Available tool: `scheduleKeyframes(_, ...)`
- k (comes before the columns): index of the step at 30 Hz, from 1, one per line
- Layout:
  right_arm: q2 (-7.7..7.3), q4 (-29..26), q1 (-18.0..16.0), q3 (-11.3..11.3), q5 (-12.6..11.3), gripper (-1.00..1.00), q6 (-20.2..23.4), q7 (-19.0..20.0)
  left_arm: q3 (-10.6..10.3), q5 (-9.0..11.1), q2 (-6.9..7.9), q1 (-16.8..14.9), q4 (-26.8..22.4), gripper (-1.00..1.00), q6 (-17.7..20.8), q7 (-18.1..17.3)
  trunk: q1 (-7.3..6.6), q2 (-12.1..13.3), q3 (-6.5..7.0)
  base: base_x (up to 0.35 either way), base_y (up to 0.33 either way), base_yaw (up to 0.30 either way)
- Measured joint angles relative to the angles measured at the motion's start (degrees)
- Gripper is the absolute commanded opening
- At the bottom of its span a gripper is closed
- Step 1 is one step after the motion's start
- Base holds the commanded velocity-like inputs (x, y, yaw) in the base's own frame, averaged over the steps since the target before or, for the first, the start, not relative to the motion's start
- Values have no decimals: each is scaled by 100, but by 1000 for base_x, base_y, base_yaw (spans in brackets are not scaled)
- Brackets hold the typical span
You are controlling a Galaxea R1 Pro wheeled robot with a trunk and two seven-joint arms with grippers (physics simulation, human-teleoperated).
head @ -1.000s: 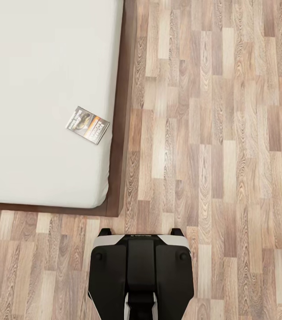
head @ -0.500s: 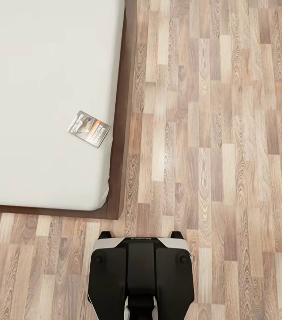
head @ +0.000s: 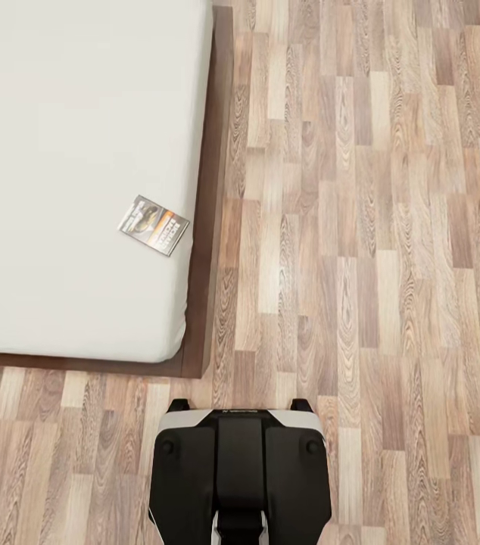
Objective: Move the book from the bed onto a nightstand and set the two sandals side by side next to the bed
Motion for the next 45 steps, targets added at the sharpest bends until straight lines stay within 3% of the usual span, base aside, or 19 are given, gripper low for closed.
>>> scheduleKeyframes(45, 156, -27, -1, -30, -24, 100, -19, 5, 0, 0, 0, -1, 0, 100, 0, 0, 0, 0, 419, 0, 0, 0)
